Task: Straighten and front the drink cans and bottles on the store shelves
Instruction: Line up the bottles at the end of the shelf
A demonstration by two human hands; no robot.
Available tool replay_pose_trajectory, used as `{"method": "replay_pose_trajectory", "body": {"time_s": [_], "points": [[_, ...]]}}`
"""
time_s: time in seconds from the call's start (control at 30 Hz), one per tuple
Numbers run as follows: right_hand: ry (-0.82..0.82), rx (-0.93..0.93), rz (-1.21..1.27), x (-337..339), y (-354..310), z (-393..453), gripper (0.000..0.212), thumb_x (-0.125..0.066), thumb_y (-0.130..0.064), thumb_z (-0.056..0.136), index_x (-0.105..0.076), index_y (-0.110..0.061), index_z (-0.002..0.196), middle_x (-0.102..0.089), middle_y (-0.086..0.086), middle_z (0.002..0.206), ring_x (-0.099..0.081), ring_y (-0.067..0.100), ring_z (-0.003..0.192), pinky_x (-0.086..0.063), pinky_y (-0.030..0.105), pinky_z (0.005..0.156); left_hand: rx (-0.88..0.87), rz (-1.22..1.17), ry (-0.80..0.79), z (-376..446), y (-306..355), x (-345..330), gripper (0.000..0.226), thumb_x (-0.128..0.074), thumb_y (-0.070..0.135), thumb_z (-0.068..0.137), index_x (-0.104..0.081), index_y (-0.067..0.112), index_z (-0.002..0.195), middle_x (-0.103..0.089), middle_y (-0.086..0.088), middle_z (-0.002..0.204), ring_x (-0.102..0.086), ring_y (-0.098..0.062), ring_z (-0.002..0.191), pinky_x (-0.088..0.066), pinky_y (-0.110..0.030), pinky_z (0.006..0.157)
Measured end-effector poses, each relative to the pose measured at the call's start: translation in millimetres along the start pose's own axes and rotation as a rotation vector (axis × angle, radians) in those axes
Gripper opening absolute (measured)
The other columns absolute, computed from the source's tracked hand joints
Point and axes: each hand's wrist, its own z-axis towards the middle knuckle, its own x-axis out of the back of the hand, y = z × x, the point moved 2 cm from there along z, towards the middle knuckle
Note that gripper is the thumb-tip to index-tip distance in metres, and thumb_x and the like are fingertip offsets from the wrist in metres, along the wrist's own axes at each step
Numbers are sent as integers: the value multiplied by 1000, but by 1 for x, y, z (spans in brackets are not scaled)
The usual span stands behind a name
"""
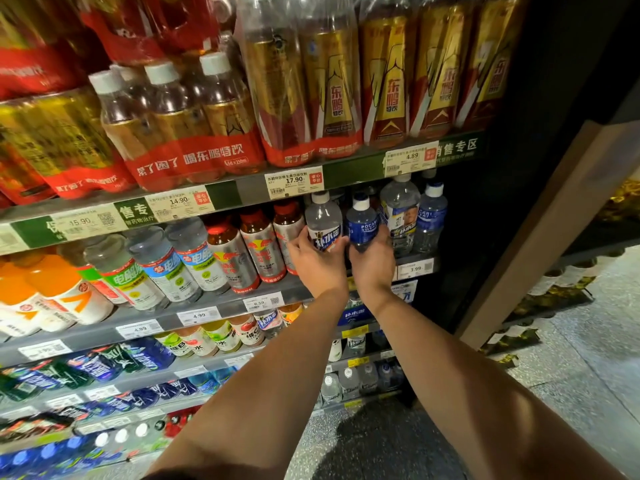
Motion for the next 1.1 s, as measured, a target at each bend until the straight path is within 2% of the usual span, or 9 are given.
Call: {"method": "replay_pose_trajectory", "body": {"time_s": [0.13, 0.37, 0.43, 0.53, 0.73, 0.8, 0.9, 1.0, 1.1], "points": [[-1, -13, -55, -4, -1, 2, 68, -76, -27, 81, -37, -12, 134, -61, 12, 122, -64, 31, 107, -58, 42, 82, -39, -43, 35, 0, -3, 2, 64, -93, 32, 60, -52, 11, 104, -55, -1, 102, -56, -20, 96, -50, -42, 90], [33, -20, 75, -1, 2, -3, 73, -79, -32, 73, -41, -11, 132, -59, 10, 125, -62, 30, 109, -54, 38, 83, -89, -82, -39, 4, -10, 7, 60, -92, 28, 64, -46, 19, 102, -54, 2, 102, -57, -18, 97, -50, -38, 89], [28, -58, 193, 3, 5, -9, 79, -80, -36, 68, -40, -16, 134, -60, 6, 127, -61, 25, 113, -54, 37, 91, -99, -104, -82, 5, -18, 10, 57, -89, 27, 68, -46, 23, 105, -56, 3, 105, -59, -18, 100, -52, -38, 90], [53, -73, 364, 12, 3, -17, 76, -84, -26, 66, -45, -18, 131, -63, 2, 124, -61, 18, 114, -50, 34, 99, -103, -152, -137, 3, -30, 15, 52, -87, 22, 71, -49, 21, 107, -57, 1, 106, -60, -18, 99, -52, -37, 88], [128, -50, 512, 49, -4, -46, 63, -80, -12, 75, -44, -28, 123, -63, -17, 111, -61, -8, 99, -50, 17, 86, -36, -278, -315, -11, -37, 15, 38, -79, 39, 73, -51, 32, 96, -61, -3, 90, -60, -19, 79, -56, -46, 79], [127, -72, 580, 60, -1, -53, 64, -78, -9, 77, -44, -25, 129, -64, -12, 115, -63, -2, 102, -52, 18, 88, -35, -311, -390, -15, -32, 11, 35, -80, 34, 75, -54, 28, 97, -60, -2, 87, -56, -16, 76, -55, -38, 75], [149, -111, 595, 77, 5, -61, 64, -79, -11, 76, -46, -21, 130, -65, -7, 115, -65, 4, 101, -52, 20, 86, -58, -329, -523, -22, -19, 4, 34, -80, 17, 82, -55, 16, 105, -60, -2, 97, -55, -11, 84, -47, -12, 70], [170, -135, 590, 96, 14, -66, 54, -79, -8, 78, -49, -17, 123, -66, -6, 110, -64, -2, 94, -50, 13, 78, -86, -300, -586, -22, -7, -7, 35, -81, 20, 82, -56, 19, 106, -61, 2, 100, -58, -10, 91, -50, -18, 78], [156, -141, 589, 114, 25, -66, 48, -78, -4, 80, -50, -17, 117, -65, -6, 106, -63, -8, 86, -48, 8, 73, -98, -273, -592, -20, 4, -25, 51, -86, 32, 75, -60, 16, 115, -63, 0, 109, -59, -11, 100, -50, -22, 87]]}}
